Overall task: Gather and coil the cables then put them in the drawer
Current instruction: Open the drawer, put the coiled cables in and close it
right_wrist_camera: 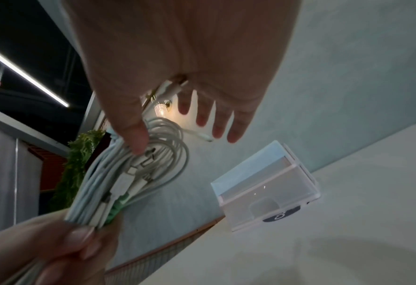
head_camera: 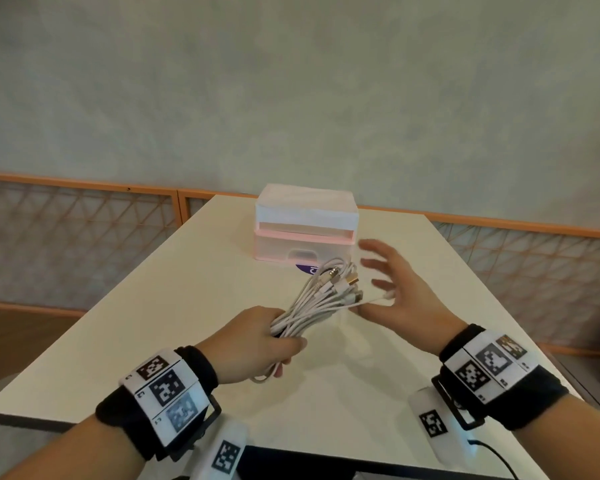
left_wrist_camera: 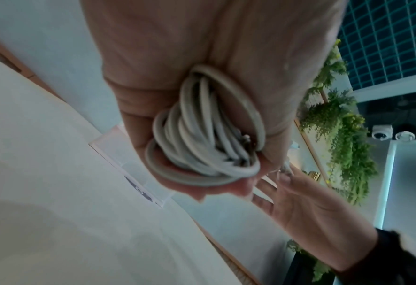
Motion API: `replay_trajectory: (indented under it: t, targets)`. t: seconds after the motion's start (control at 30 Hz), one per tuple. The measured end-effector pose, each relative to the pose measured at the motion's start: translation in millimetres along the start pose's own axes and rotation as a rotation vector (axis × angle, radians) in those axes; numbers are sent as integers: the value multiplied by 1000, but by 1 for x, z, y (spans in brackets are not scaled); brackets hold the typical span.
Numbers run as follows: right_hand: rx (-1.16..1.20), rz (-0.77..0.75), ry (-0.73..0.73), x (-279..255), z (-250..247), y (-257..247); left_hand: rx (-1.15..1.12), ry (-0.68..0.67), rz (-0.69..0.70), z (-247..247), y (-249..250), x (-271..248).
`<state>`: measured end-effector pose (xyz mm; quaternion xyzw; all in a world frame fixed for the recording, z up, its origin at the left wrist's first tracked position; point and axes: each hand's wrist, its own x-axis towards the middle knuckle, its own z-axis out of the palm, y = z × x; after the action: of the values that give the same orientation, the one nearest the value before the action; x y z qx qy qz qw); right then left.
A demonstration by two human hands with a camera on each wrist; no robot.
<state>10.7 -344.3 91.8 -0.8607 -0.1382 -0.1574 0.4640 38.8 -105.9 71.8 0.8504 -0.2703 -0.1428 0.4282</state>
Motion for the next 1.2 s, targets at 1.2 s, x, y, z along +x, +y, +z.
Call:
replay_trajectory:
  t: [1.2]
  targets:
    - [232,223,310,-17,18,-23,-224,92,-50,11,18,3]
